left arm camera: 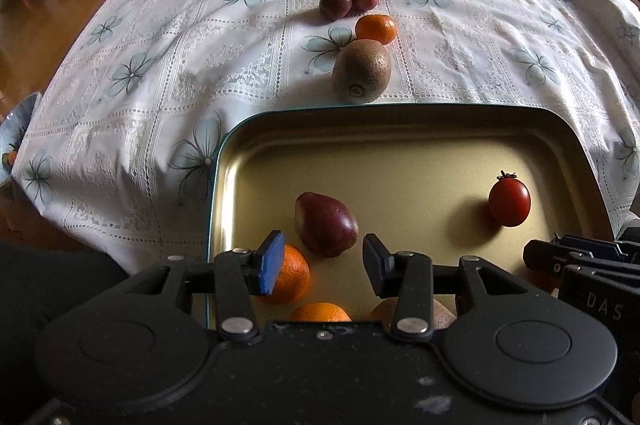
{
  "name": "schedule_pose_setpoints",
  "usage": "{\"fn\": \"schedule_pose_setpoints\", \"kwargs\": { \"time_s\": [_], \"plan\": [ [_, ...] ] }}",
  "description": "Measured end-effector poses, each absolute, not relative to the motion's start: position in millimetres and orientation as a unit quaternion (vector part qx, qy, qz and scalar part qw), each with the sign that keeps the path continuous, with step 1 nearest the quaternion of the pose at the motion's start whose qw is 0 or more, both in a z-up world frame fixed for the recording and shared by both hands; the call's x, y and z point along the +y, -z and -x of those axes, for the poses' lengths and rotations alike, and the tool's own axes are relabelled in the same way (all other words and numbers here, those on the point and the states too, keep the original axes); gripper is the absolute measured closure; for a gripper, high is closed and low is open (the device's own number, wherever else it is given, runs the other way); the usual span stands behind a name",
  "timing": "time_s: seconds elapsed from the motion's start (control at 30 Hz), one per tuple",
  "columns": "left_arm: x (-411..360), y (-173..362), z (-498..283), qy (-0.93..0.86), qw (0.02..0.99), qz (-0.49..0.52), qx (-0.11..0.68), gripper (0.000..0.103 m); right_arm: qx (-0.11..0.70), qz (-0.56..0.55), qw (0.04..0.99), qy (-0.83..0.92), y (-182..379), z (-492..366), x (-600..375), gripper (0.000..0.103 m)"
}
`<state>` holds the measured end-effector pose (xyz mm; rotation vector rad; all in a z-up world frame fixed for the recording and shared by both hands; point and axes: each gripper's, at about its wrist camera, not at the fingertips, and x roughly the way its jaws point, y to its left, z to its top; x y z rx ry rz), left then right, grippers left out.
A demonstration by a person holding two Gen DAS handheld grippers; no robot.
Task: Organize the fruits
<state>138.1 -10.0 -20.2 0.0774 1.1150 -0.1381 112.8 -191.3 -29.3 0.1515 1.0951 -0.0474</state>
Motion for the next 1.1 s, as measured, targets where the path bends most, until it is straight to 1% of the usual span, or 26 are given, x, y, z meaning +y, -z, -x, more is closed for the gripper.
{"fn": "schedule_pose_setpoints", "kwargs": {
  "time_s": [0.23, 0.5, 0.6, 0.73, 0.97, 1.1],
  "plan": [
    [-10.7, 19.7, -142.1, 0.061, 0.840, -0.032, 0.539, 0.059, 0.534, -0.016, 0.845, 0.020, 29.5, -116.1, -177.6, 0.061],
    [-8.1, 17.1, -161.6, 0.057, 0.818, -0.017, 0.572, 0.059, 0.548, -0.009, 0.836, 0.023, 25.9, -124.5, -178.3, 0.061],
    [-6.9, 16.5, -173.7, 0.053, 0.807, -0.015, 0.588, 0.060, 0.541, -0.013, 0.840, 0.024, 18.0, -127.9, -181.4, 0.061],
    [-6.7, 7.6, -192.5, 0.054, 0.805, -0.008, 0.591, 0.060, 0.536, -0.009, 0.843, 0.036, 7.4, -138.2, -184.5, 0.061],
    [-13.9, -14.3, -228.4, 0.053, 0.823, -0.035, 0.564, 0.060, 0.473, 0.012, 0.879, 0.054, -21.3, -159.8, -181.9, 0.061],
    [-14.6, -20.1, -256.2, 0.044, 0.829, -0.040, 0.557, 0.060, 0.479, -0.021, 0.877, 0.032, -29.5, -181.9, -187.0, 0.061]
  ]
}}
